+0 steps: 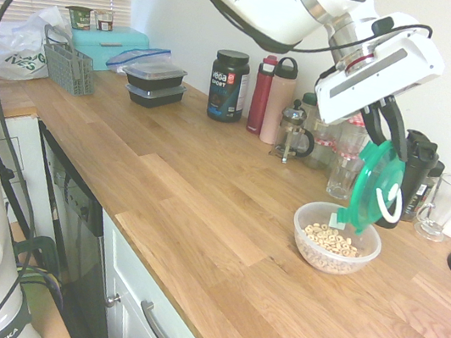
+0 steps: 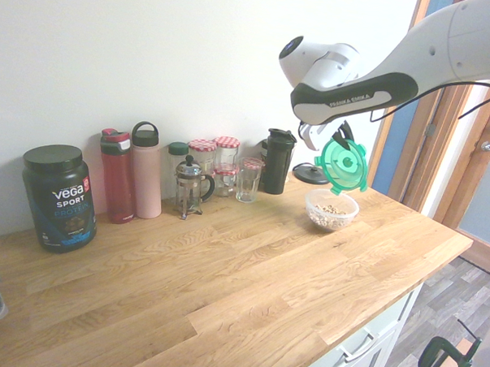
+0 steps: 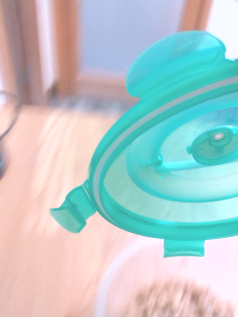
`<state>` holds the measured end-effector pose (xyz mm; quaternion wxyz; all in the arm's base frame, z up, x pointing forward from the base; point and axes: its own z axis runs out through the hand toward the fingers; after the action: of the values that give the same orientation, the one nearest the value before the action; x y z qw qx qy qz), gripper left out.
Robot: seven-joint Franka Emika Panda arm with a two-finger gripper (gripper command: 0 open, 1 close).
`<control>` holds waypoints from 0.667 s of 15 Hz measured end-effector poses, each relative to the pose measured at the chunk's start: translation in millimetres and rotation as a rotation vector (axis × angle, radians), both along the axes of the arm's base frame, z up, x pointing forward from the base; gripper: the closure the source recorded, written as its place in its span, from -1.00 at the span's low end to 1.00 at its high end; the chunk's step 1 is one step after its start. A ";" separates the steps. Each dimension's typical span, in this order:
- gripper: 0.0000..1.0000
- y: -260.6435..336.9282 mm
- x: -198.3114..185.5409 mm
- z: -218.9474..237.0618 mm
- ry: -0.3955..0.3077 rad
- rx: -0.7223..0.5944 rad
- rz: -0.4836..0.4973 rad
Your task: Cover the lid of food container
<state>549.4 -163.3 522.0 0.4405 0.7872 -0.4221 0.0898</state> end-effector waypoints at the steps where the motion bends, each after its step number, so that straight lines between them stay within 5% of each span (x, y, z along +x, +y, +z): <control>1: 1.00 -1.8 -2.7 -0.3 0.022 -0.051 -0.038; 5: 1.00 -1.2 -4.2 -4.1 0.121 -0.245 -0.170; 10: 1.00 12.4 28.2 -58.5 0.154 -0.359 -0.103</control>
<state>577.6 -150.9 463.5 0.6089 0.6778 -0.4041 0.0805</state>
